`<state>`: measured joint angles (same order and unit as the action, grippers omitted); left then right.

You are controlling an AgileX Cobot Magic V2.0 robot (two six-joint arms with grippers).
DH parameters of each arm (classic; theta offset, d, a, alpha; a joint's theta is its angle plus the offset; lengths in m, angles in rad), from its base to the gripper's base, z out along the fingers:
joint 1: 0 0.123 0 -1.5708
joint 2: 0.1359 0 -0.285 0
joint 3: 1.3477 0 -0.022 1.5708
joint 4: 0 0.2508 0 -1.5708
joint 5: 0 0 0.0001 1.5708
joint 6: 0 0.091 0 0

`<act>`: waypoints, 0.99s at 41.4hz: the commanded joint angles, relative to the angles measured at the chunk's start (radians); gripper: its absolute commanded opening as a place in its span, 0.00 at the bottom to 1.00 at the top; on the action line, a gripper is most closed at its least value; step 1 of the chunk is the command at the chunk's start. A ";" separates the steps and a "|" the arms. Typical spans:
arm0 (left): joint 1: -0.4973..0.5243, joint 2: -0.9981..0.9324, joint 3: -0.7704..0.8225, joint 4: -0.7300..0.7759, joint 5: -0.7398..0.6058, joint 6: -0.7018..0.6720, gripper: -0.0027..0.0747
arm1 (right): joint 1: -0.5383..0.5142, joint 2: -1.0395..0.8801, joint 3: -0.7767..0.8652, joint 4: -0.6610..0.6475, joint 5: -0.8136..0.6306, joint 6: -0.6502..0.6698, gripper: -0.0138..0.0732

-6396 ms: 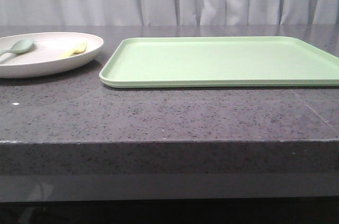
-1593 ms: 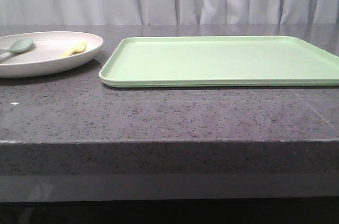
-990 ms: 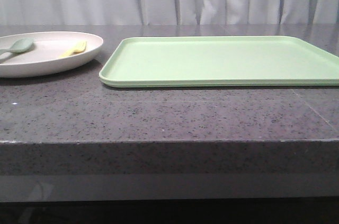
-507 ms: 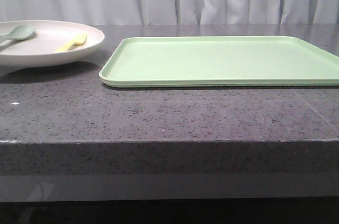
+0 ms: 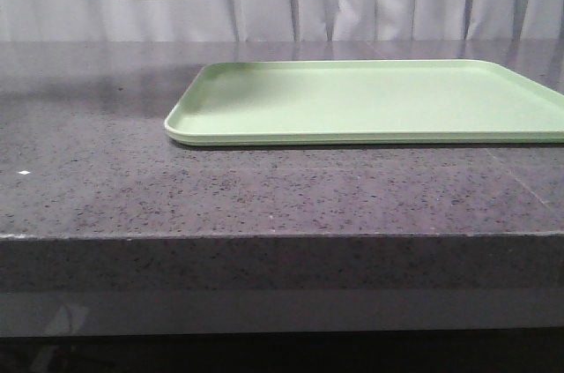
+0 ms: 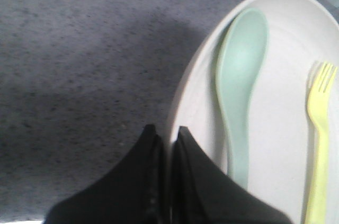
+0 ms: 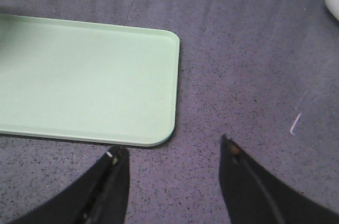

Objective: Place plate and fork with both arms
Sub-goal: 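Lift the white plate and carry it over the green tray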

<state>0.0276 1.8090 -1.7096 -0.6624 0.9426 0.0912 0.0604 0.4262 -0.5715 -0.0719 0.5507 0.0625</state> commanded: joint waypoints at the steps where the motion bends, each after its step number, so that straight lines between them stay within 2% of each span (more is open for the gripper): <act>1: -0.072 -0.062 -0.053 -0.045 -0.058 -0.070 0.01 | -0.005 0.014 -0.033 -0.004 -0.083 -0.011 0.64; 12: -0.268 -0.034 -0.053 -0.026 -0.146 -0.149 0.01 | -0.005 0.014 -0.033 -0.004 -0.083 -0.011 0.64; 22: -0.411 0.031 -0.053 0.170 -0.260 -0.340 0.01 | -0.005 0.014 -0.033 -0.004 -0.083 -0.011 0.64; 31: -0.477 0.100 -0.053 0.185 -0.357 -0.404 0.01 | -0.005 0.014 -0.033 -0.004 -0.083 -0.011 0.64; 41: -0.506 0.159 -0.053 0.194 -0.384 -0.500 0.01 | -0.005 0.014 -0.033 -0.004 -0.083 -0.011 0.64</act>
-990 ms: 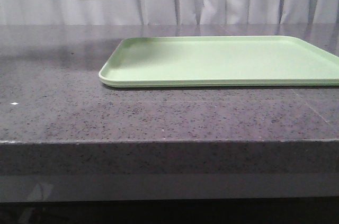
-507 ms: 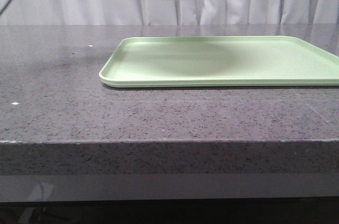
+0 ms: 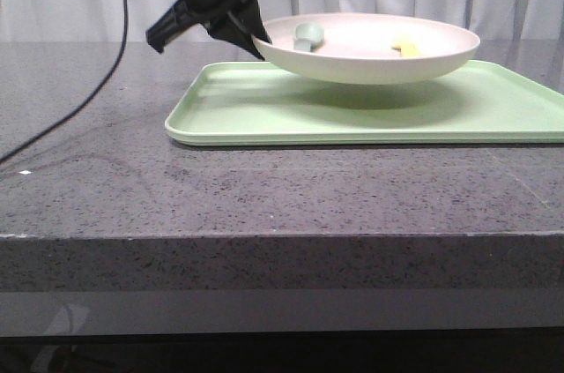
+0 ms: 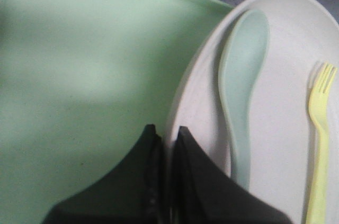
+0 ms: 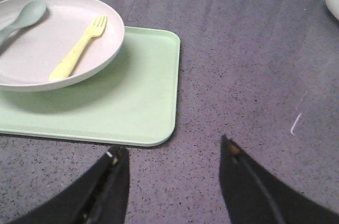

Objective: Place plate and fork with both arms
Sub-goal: 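Lift the white plate and carry it over the green tray, then lower the plate onto the tray, open the left gripper, withdraw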

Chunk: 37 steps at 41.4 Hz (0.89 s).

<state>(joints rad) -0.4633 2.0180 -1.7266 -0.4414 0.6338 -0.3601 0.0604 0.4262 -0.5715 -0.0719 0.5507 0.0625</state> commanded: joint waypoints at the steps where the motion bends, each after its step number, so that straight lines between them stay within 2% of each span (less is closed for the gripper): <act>1: -0.015 -0.047 -0.034 -0.022 -0.076 -0.053 0.01 | -0.005 0.014 -0.033 -0.004 -0.083 -0.011 0.64; 11: -0.024 -0.041 -0.025 0.107 -0.048 -0.101 0.01 | -0.005 0.014 -0.033 -0.004 -0.083 -0.011 0.64; 21: -0.024 -0.041 -0.025 0.135 0.012 -0.101 0.02 | -0.005 0.014 -0.033 -0.004 -0.083 -0.011 0.64; 27: -0.024 -0.041 -0.025 0.135 0.027 -0.101 0.15 | -0.005 0.014 -0.033 -0.004 -0.083 -0.011 0.64; 34: -0.024 -0.043 -0.025 0.135 0.050 -0.089 0.39 | -0.005 0.014 -0.033 -0.004 -0.083 -0.011 0.64; 37: -0.024 -0.051 -0.027 0.135 0.059 -0.058 0.42 | -0.005 0.014 -0.033 -0.004 -0.083 -0.011 0.64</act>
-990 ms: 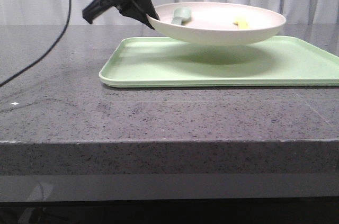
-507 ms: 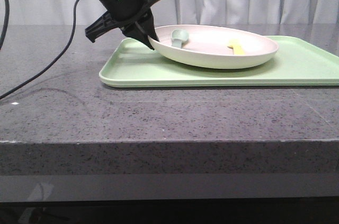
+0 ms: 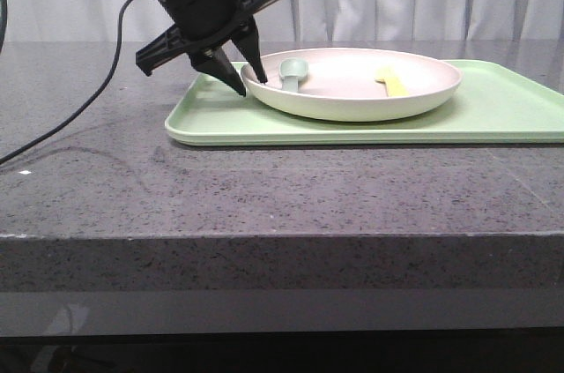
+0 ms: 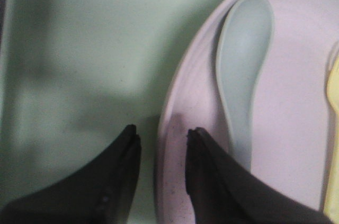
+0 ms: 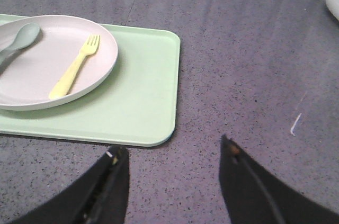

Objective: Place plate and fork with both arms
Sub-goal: 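Lower the plate onto the tray, open the left gripper, withdraw, then move the right gripper above the yellow fork on the plate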

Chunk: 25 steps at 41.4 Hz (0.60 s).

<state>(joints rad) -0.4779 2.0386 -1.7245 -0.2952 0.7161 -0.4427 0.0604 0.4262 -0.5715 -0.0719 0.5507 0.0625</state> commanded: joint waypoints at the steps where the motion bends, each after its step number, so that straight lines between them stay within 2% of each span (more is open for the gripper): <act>1: -0.009 -0.080 -0.030 -0.011 -0.021 0.043 0.42 | -0.005 0.014 -0.033 -0.004 -0.083 -0.011 0.64; 8: -0.003 -0.156 -0.041 -0.006 0.026 0.177 0.42 | -0.005 0.014 -0.033 -0.004 -0.083 -0.011 0.64; 17: 0.015 -0.309 -0.073 -0.001 0.169 0.480 0.42 | -0.005 0.014 -0.033 -0.004 -0.083 -0.011 0.64; 21: 0.017 -0.390 -0.068 0.056 0.216 0.494 0.42 | -0.005 0.014 -0.033 -0.004 -0.083 -0.011 0.64; 25: 0.017 -0.470 -0.022 0.099 0.203 0.487 0.42 | -0.005 0.014 -0.033 -0.004 -0.083 -0.011 0.64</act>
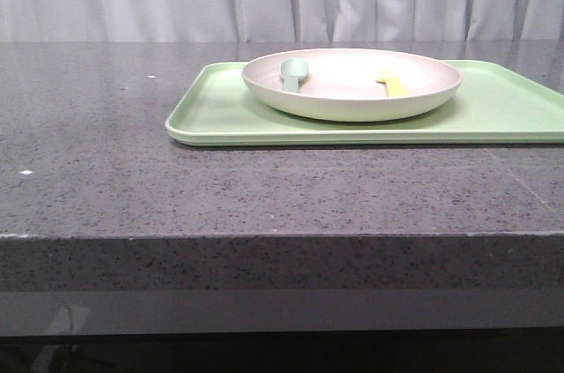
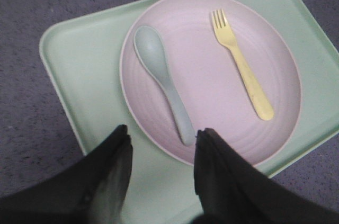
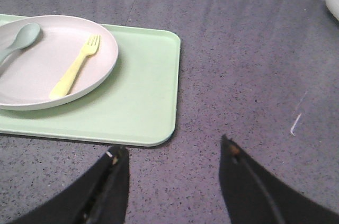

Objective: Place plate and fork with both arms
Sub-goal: 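Move the right gripper above the yellow fork on the plate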

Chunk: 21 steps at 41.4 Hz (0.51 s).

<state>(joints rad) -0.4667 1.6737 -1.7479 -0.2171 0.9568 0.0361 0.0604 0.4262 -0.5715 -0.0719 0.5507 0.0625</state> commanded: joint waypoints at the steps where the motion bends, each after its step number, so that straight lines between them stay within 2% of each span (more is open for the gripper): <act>1: 0.006 -0.131 0.017 0.036 -0.046 -0.001 0.42 | -0.005 0.014 -0.033 -0.004 -0.083 -0.011 0.64; 8: 0.006 -0.308 0.219 0.126 -0.103 -0.009 0.42 | -0.005 0.014 -0.033 -0.004 -0.083 -0.011 0.64; 15: 0.006 -0.479 0.438 0.297 -0.124 -0.121 0.42 | -0.005 0.014 -0.033 -0.004 -0.083 -0.011 0.64; 21: 0.006 -0.619 0.613 0.309 -0.137 -0.132 0.42 | -0.005 0.014 -0.033 -0.004 -0.083 -0.011 0.64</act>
<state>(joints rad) -0.4628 1.1422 -1.1888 0.0793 0.8979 -0.0748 0.0604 0.4262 -0.5715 -0.0719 0.5507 0.0625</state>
